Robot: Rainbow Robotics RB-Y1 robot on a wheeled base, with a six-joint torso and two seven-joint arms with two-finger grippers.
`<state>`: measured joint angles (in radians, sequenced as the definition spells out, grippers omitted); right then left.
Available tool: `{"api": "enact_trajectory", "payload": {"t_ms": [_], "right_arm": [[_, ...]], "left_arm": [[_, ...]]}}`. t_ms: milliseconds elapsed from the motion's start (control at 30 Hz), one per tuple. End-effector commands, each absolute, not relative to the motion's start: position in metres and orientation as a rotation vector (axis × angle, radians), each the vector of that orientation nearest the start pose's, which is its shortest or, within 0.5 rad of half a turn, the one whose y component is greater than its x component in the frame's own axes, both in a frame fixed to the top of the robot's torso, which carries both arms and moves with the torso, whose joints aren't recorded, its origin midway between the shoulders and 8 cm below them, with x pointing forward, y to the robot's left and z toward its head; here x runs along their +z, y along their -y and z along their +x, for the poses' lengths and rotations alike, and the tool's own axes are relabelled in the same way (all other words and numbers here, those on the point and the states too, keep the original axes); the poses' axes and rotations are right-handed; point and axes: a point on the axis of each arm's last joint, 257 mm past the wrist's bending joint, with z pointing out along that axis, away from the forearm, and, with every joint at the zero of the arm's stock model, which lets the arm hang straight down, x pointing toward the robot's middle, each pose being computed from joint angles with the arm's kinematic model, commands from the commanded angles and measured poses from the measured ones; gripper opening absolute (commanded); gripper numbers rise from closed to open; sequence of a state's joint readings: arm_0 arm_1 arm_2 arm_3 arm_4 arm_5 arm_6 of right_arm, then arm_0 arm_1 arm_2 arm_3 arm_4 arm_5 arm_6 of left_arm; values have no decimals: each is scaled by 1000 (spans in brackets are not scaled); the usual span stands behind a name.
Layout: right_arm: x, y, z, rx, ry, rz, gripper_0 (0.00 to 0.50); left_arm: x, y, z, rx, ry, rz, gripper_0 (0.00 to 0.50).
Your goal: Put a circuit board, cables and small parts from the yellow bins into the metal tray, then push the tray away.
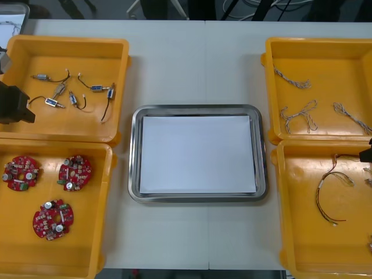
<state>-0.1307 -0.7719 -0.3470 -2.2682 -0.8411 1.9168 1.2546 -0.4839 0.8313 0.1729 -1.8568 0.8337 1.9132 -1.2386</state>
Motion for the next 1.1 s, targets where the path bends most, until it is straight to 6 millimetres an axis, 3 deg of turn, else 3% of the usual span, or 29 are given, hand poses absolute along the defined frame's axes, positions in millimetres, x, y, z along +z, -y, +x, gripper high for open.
{"api": "enact_trajectory", "payload": {"t_ms": [33,1100], "right_arm": [[-155,367,363,-50,-2631,-40,500],[-155,367,363,-50,-2631,-40,500]], "left_arm": [[-125,-377,442,5,-2679,-14,500],[-125,-377,442,5,-2679,-14,500]]}}
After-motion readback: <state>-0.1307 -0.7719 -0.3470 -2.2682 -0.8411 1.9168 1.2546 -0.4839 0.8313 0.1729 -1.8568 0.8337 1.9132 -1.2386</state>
